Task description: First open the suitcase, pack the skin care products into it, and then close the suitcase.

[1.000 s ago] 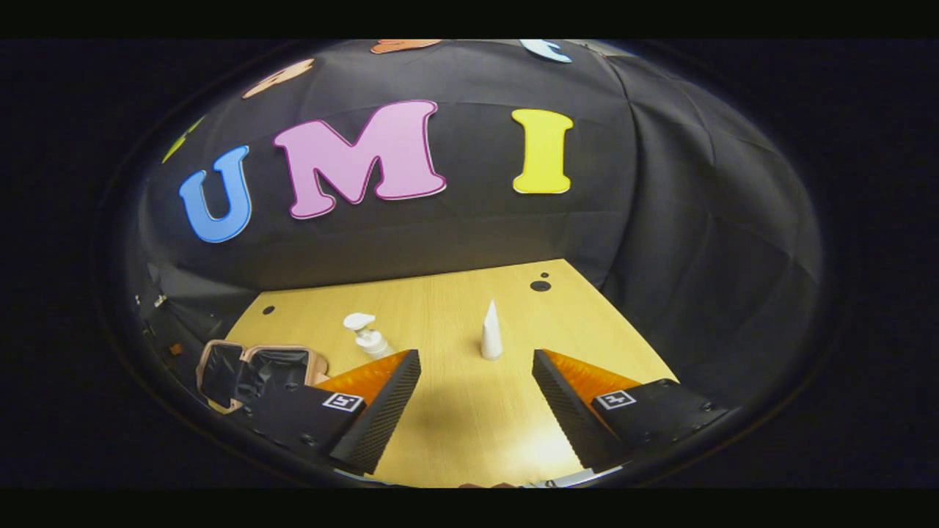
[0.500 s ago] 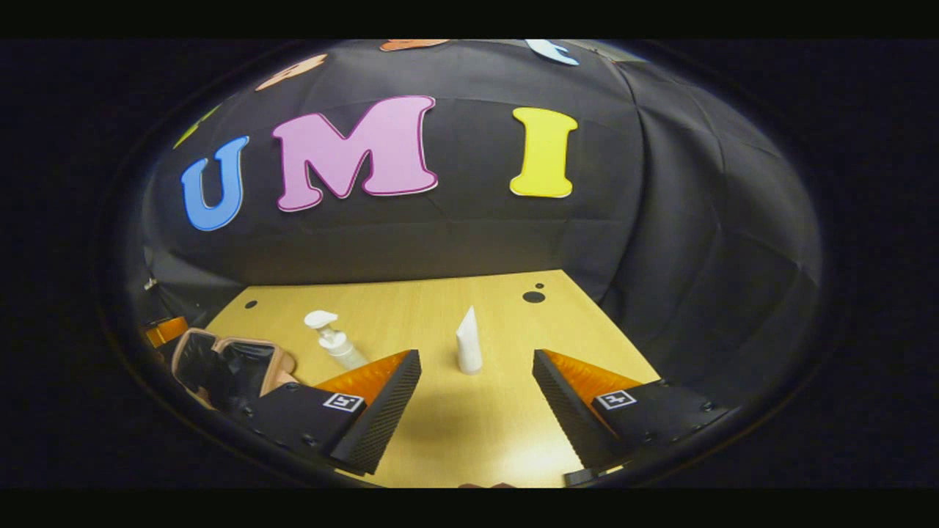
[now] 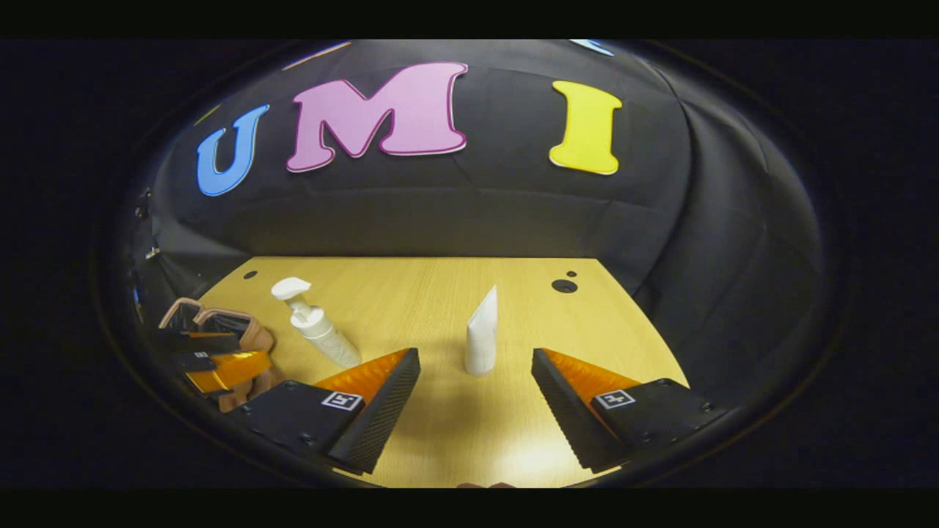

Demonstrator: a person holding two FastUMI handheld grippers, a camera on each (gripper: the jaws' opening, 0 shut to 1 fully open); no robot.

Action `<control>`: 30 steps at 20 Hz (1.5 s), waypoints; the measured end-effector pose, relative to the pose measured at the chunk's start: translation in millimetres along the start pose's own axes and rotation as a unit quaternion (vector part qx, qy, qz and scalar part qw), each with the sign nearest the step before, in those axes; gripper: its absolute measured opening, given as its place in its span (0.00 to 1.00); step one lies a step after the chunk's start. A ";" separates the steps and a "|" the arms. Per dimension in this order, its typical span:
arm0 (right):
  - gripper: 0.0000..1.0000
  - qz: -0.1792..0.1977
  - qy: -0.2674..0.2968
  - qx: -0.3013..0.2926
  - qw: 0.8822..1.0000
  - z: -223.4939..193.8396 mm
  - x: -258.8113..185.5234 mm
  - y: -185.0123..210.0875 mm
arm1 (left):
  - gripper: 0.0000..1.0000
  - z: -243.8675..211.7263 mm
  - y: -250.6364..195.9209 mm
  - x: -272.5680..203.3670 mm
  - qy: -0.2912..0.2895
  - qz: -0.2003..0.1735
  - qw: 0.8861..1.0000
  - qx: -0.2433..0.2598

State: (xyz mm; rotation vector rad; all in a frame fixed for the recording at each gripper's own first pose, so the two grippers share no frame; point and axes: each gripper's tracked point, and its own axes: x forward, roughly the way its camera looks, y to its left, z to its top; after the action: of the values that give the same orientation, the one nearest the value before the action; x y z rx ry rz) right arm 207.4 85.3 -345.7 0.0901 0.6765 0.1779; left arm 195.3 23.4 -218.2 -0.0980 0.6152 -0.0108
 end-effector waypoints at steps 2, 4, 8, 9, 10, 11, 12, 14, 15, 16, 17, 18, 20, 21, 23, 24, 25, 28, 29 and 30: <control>0.99 0.007 0.013 -0.007 1.000 -9.1 14.1 0.9 | 0.96 -1.0 -11.3 19.4 0.007 -0.005 1.000 0.003; 0.98 0.013 0.023 -0.013 1.000 -16.4 29.3 1.9 | 0.96 -1.4 -18.7 41.3 0.017 -0.002 1.000 0.021; 0.98 0.021 0.050 0.005 0.999 -32.0 62.2 1.3 | 0.96 -0.5 -22.5 71.2 0.034 0.005 0.998 0.053; 0.99 0.020 0.051 0.007 0.998 -34.4 68.6 1.0 | 0.96 2.1 -23.7 78.0 0.031 0.007 0.998 0.055; 0.99 0.018 0.050 0.008 0.999 -34.8 74.8 -0.3 | 0.96 4.0 -22.8 84.7 0.031 0.012 0.998 0.057; 0.98 0.016 0.047 0.010 0.999 -34.1 81.8 -1.7 | 0.96 5.2 -22.1 90.6 0.031 0.014 0.998 0.056; 0.98 0.013 0.047 0.011 0.999 -35.7 87.6 -3.2 | 0.96 5.3 -23.1 96.0 0.033 0.014 0.998 0.055; 0.98 0.008 0.050 0.015 0.999 -39.4 96.0 -6.9 | 0.96 4.6 -25.7 106.1 0.033 0.015 0.997 0.060; 0.98 0.003 0.053 0.016 0.998 -41.3 98.6 -9.4 | 0.96 4.4 -26.9 110.6 0.034 0.015 0.997 0.066; 0.98 0.000 0.053 0.018 0.998 -41.8 101.8 -11.5 | 0.96 4.4 -26.6 113.8 0.033 0.015 0.997 0.070; 0.98 0.000 0.048 0.020 0.999 -41.5 102.7 -11.1 | 0.96 5.3 -23.9 116.5 0.031 0.016 0.997 0.070; 0.98 -0.001 0.041 0.022 0.999 -38.9 104.7 -11.2 | 0.96 5.0 -24.4 118.4 0.032 0.011 0.997 0.063; 0.98 -0.002 0.030 0.030 0.999 -32.0 112.3 -12.4 | 0.94 3.1 -24.3 121.2 0.036 0.002 0.998 0.049; 0.70 -0.005 0.026 0.030 0.999 -29.3 114.2 -12.2 | 0.77 5.0 -27.0 115.6 0.037 -0.003 0.998 0.053; 0.30 0.013 0.035 0.025 0.999 -31.4 109.7 -1.0 | 0.58 0.1 -31.6 115.7 0.048 -0.013 0.997 0.062; 0.36 0.019 0.038 0.022 0.999 -32.4 107.8 2.0 | 0.55 1.4 -30.5 116.1 0.050 -0.011 0.997 0.064; 0.26 0.025 0.045 0.020 0.998 -33.0 103.6 4.9 | 0.55 4.8 -33.0 112.8 0.049 -0.011 0.997 0.060; 0.25 0.039 0.044 0.019 0.998 -25.1 79.4 14.3 | 0.53 20.1 -31.7 81.2 0.039 -0.013 0.998 0.049; 0.28 0.043 0.042 0.019 0.998 -19.2 70.8 16.6 | 0.53 23.5 -30.8 66.1 0.040 -0.018 0.998 0.044; 0.31 0.047 0.036 0.022 0.998 -11.6 59.9 20.1 | 0.50 30.3 -28.7 50.0 0.036 -0.021 0.999 0.035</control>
State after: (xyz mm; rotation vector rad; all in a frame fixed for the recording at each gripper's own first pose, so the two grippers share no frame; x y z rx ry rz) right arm 243.2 116.9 -388.7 0.1590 0.7497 0.2573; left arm 254.1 -4.4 -219.6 -0.0427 0.6839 -0.0761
